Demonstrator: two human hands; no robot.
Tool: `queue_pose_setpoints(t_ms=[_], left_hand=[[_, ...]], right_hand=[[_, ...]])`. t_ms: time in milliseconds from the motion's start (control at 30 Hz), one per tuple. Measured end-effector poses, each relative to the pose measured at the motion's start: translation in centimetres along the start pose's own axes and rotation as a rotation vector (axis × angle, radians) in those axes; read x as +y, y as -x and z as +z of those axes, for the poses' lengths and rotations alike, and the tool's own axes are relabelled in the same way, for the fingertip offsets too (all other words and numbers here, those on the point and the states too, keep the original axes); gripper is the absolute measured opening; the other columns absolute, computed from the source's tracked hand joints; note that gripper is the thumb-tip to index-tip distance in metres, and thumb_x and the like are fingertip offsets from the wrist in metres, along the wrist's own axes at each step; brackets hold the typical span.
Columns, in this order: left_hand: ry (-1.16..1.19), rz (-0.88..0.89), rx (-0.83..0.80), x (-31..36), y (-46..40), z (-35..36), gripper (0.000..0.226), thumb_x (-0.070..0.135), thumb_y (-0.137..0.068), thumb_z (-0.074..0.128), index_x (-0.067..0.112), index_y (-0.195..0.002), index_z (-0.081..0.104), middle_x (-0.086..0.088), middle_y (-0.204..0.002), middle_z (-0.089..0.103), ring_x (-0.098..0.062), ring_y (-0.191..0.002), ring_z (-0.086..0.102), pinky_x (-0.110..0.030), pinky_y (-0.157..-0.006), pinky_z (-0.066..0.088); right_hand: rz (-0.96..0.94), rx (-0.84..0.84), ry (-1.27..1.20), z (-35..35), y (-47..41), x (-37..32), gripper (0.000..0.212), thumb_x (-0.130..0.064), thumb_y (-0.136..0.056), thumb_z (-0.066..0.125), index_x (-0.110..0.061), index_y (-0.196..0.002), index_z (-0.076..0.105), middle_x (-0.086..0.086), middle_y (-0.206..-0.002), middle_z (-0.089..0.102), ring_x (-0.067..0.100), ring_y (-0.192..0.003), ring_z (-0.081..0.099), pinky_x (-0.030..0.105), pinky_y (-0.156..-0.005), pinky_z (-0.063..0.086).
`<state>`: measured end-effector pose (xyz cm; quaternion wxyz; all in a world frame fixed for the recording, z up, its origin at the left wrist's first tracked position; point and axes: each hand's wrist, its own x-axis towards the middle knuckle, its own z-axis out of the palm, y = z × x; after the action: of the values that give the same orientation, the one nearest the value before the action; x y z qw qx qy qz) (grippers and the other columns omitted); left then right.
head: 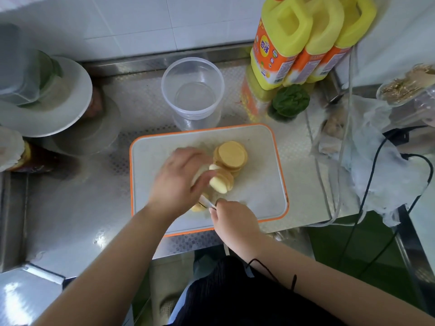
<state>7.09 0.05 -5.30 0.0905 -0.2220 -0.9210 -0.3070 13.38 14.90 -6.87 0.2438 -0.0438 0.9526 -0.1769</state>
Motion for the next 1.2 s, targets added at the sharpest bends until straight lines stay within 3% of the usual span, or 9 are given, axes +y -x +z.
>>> queue_pose_setpoints(t_ms=[33,67,200,333,500,867,1200], left_hand=[[0.042,0.014,0.215,-0.4,2.0,0.0,0.025,0.028,-0.099,0.051,0.007,-0.101,0.065,-0.007,-0.101,0.061,-0.027,-0.097,0.055,-0.033,-0.086,0.044],[0.051,0.012,0.305,-1.0,4.2,0.5,0.014,0.020,-0.099,0.054,0.008,-0.099,0.061,-0.007,-0.098,0.058,-0.027,-0.092,0.055,-0.033,-0.083,0.046],[-0.010,-0.026,0.126,-3.6,11.0,5.6,0.009,0.018,-0.094,0.063,0.015,-0.101,0.057,-0.004,-0.100,0.057,-0.027,-0.088,0.057,-0.038,-0.075,0.050],[-0.075,-0.048,0.088,-5.2,12.2,7.6,0.010,0.020,-0.095,0.060,0.012,-0.097,0.065,-0.005,-0.102,0.061,-0.028,-0.091,0.058,-0.036,-0.077,0.051],[-0.036,-0.056,0.010,-5.9,11.8,7.6,0.020,0.019,-0.095,0.059,0.006,-0.092,0.073,-0.007,-0.099,0.067,-0.026,-0.092,0.061,-0.035,-0.080,0.052],[-0.002,-0.087,0.061,-5.8,11.8,8.2,0.016,0.009,-0.089,0.056,0.004,-0.089,0.072,-0.008,-0.096,0.066,-0.023,-0.091,0.056,-0.030,-0.076,0.048],[0.042,-0.132,0.143,-5.1,11.9,8.8,0.036,0.025,-0.104,0.046,0.002,-0.089,0.070,-0.004,-0.103,0.060,-0.024,-0.094,0.057,-0.026,-0.088,0.046]], right_hand=[[0.008,-0.005,0.000,0.0,0.0,0.1,0.029,-0.032,-0.103,0.034,-0.011,-0.099,0.054,0.003,-0.077,0.051,0.021,-0.068,0.047,0.028,-0.055,0.032],[0.015,-0.011,-0.008,0.1,0.0,0.2,0.028,-0.032,-0.103,0.034,-0.013,-0.097,0.053,0.002,-0.077,0.050,0.021,-0.069,0.047,0.028,-0.057,0.033],[0.034,-0.047,-0.022,0.4,0.0,0.2,0.024,-0.028,-0.101,0.040,-0.011,-0.098,0.057,0.008,-0.089,0.062,0.028,-0.082,0.061,0.029,-0.061,0.034],[0.006,-0.059,0.064,0.9,0.2,-0.7,0.017,-0.016,-0.098,0.044,-0.008,-0.103,0.059,0.010,-0.097,0.065,0.029,-0.092,0.063,0.029,-0.063,0.033],[-0.005,-0.082,0.092,0.9,0.4,-0.8,0.016,-0.014,-0.098,0.045,-0.008,-0.104,0.059,0.009,-0.098,0.065,0.027,-0.091,0.064,0.028,-0.063,0.036],[-0.021,-0.121,0.167,0.4,0.2,-1.1,0.014,-0.010,-0.097,0.047,-0.007,-0.105,0.058,0.008,-0.096,0.065,0.027,-0.090,0.064,0.029,-0.063,0.035],[0.077,-0.228,0.100,0.8,-1.0,-1.2,0.020,0.000,-0.091,0.048,-0.005,-0.107,0.059,0.012,-0.105,0.064,0.030,-0.099,0.061,0.032,-0.072,0.043]])
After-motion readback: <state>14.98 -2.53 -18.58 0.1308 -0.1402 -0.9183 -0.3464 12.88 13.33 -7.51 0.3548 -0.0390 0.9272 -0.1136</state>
